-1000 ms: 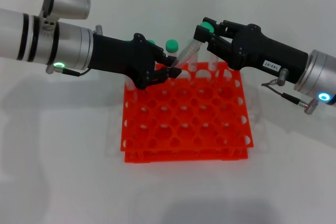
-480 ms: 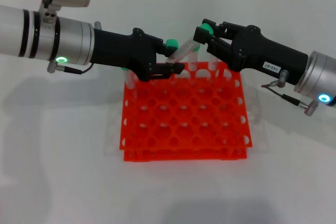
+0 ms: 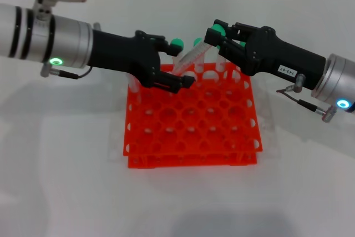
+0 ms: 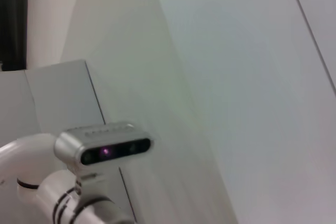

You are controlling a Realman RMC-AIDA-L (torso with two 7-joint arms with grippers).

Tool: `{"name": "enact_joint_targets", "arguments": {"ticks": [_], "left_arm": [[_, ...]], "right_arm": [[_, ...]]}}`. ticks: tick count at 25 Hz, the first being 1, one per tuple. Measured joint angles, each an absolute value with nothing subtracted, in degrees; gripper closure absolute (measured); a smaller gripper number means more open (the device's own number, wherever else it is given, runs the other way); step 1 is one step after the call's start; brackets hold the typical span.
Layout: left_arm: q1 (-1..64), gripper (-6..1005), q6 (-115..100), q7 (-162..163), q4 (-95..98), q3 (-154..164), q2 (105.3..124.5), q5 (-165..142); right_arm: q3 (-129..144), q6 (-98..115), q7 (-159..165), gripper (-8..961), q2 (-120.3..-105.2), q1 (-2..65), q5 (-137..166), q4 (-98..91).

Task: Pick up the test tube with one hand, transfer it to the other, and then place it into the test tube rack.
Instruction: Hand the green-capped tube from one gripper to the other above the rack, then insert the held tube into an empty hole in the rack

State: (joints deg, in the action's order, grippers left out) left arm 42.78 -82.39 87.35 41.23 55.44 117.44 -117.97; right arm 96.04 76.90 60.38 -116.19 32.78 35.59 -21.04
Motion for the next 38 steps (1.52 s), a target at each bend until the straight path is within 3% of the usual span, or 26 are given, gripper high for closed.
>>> {"name": "enact_joint_targets", "arguments": {"ticks": [6,13,20,25,35,36,38], "left_arm": [[38.6,110,-87.4,94.5,53.3,55.6,118.00,-118.0],[36.5,106,-93.4,103.8,64.2,55.6,117.57,-118.0],[36.1,106,-99.5,117.5,73.5,54.2,115.16,-119.5],[33.8,106,-103.7,123.8,81.4,51.0,114.58,-120.3],[19.7,106,-104.7,124.3,98.6,49.5,116.04,-118.7],[15.9,106,-104.3,120.7,99.5,48.0,117.14,-117.2],[14.3,106,-104.2,118.4,99.5,46.7,118.05,-116.8]], "right_arm": [[96.0,77.4,60.4,698,-116.08,32.8,35.6,-21.3],[96.0,77.9,60.4,698,-115.91,32.5,35.7,-21.3],[95.7,78.6,60.4,698,-115.58,32.2,36.1,-21.4],[95.8,78.6,60.4,698,-115.33,32.3,36.1,-21.3],[95.7,78.0,60.9,697,-114.66,36.3,38.2,-21.4],[95.7,78.0,61.0,697,-114.56,36.7,38.5,-21.4],[95.6,77.9,61.3,697,-114.22,37.9,39.3,-21.4]]}}
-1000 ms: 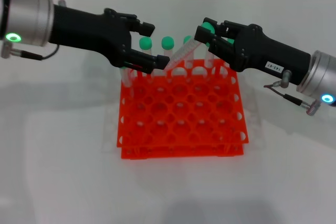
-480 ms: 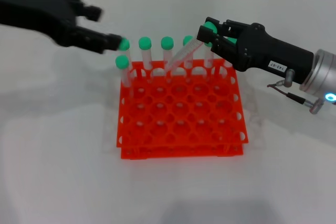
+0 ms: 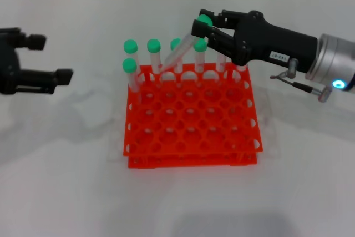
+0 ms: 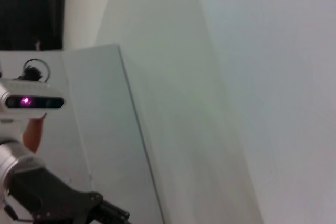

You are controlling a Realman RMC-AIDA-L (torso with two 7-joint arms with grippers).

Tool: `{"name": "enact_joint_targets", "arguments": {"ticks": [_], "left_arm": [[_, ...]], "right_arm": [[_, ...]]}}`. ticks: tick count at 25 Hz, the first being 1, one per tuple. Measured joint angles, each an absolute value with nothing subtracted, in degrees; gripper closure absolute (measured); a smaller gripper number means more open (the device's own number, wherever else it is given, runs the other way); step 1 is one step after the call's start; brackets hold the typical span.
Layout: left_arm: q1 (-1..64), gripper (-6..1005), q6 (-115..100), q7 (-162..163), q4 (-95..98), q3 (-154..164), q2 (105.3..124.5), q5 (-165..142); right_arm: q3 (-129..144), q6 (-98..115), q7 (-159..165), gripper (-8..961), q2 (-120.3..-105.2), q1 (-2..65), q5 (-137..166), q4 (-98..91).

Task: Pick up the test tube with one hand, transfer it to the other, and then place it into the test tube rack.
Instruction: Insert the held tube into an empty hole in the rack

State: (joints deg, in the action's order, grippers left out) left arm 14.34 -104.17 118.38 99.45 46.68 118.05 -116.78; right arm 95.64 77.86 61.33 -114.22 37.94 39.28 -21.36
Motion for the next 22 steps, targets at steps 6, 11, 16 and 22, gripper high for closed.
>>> {"name": "enact_joint_targets", "arguments": {"ticks": [6,11,16,22], "left_arm": [[8.0,106,-103.3,111.4,96.6,44.3,119.37,-114.0],[4.0,106,-101.9,105.5,91.6,43.7,119.40,-111.3],[2.4,106,-101.4,99.6,85.7,41.9,119.48,-109.5],[3.0,106,-101.3,92.0,76.7,37.6,119.29,-108.5]], "right_arm": [[95.2,77.0,64.6,697,-112.85,41.5,43.1,-22.1],[94.8,73.4,68.5,697,-111.92,41.8,49.1,-28.0],[93.5,69.5,73.2,697,-111.64,42.1,55.3,-33.0],[87.1,69.0,78.9,697,-112.91,44.0,66.0,-34.8]]}}
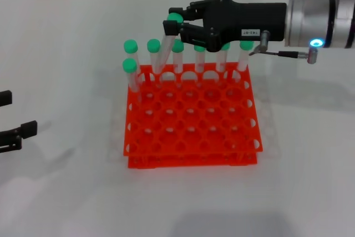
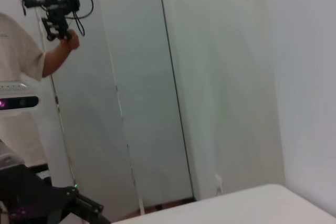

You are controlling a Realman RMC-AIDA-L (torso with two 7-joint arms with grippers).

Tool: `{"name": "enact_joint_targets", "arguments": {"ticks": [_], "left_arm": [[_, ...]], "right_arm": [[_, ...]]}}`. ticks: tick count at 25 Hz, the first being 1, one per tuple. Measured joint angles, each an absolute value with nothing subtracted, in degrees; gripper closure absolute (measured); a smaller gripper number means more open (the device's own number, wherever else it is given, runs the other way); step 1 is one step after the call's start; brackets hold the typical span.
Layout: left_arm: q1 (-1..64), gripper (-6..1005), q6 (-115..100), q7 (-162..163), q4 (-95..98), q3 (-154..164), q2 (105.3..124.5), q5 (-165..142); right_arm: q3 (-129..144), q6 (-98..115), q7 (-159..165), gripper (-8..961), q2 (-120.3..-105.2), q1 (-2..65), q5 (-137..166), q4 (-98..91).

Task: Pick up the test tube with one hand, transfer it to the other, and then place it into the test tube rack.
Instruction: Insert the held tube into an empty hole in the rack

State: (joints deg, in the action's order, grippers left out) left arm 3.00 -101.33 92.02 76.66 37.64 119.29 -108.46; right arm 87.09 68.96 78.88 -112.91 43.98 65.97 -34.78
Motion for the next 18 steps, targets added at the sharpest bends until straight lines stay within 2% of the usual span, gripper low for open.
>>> {"name": "enact_joint_targets", "arguments": {"ticks": [18], "left_arm": [[8.2,106,-99.0,86.7,67.6,36.4,119.09,-113.3]], "right_arm": [[85.7,66.1,88.0,698,-114.09,47.9,75.9,-37.7]]}}
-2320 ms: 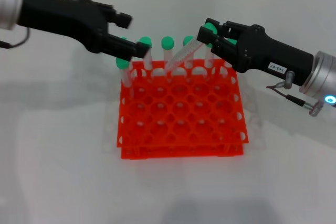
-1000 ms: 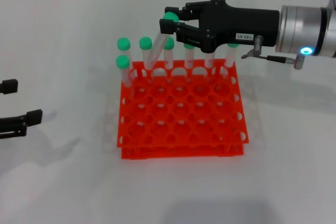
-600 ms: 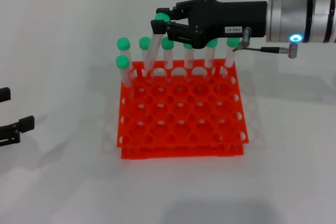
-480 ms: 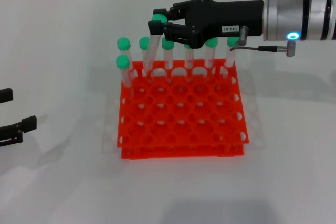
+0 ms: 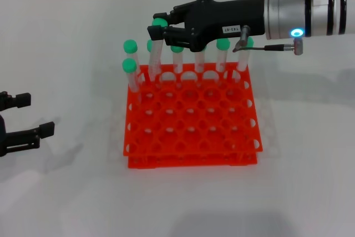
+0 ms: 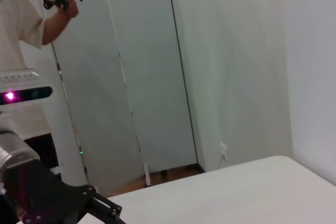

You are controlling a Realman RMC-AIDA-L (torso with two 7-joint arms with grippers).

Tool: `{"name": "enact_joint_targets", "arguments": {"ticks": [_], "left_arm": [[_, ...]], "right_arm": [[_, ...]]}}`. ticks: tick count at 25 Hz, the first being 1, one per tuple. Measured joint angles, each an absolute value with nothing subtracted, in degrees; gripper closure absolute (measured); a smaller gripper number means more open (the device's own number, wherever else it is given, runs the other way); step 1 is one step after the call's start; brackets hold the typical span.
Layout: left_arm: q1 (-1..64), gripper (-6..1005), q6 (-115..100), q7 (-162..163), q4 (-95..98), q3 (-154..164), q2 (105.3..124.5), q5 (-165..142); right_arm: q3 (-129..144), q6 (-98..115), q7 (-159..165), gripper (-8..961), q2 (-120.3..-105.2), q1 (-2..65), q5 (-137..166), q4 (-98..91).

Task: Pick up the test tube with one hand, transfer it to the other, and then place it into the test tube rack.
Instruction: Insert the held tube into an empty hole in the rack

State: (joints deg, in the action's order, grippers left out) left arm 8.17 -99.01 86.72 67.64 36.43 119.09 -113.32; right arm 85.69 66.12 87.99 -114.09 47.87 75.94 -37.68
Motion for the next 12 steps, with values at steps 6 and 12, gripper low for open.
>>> {"name": "enact_joint_targets", "arguments": {"ticks": [6,12], "left_arm": [[9.0,106,-98.5,86.7,67.3,36.7,119.09,-113.6],[9.6,106,-98.5,86.7,67.3,36.8,119.09,-113.9]], "right_arm": [[85.7,65.6,90.8,698,-114.39,49.2,78.7,-38.0],[85.7,63.9,92.7,697,-114.72,50.2,81.3,-38.4]]}}
